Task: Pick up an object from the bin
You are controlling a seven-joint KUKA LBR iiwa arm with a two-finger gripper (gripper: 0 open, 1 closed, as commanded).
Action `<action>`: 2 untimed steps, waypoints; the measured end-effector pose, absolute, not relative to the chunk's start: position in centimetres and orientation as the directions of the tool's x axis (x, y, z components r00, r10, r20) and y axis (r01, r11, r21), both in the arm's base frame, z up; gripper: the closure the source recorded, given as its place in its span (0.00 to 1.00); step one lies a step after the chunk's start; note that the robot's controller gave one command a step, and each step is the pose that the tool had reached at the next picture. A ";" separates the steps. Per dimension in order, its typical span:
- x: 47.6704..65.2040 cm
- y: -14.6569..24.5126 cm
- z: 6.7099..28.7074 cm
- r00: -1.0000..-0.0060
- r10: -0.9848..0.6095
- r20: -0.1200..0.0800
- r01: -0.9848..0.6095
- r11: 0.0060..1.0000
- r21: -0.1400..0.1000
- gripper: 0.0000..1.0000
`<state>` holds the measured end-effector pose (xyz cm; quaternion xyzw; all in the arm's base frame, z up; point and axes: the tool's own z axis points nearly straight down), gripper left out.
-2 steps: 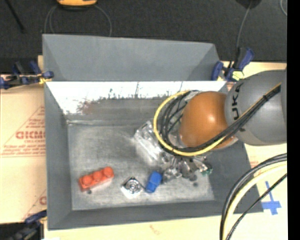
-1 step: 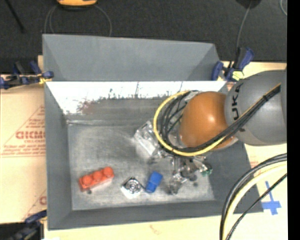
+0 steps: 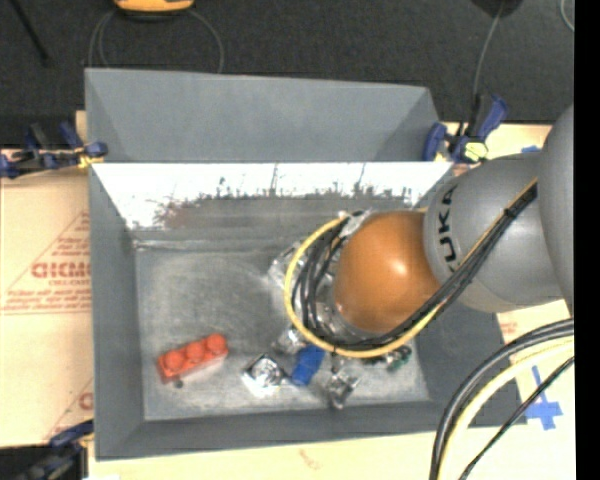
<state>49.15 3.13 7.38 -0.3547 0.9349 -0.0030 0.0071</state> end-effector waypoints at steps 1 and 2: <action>49.2 3.2 7.5 -0.749 -0.662 -0.011 -0.662 0.749 -0.009 1.00; 49.0 3.1 23.6 -0.545 -0.838 -0.005 -0.838 0.545 -0.007 1.00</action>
Offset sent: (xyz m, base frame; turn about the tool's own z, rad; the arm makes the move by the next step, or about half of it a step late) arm 0.0000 0.0000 0.0000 0.0000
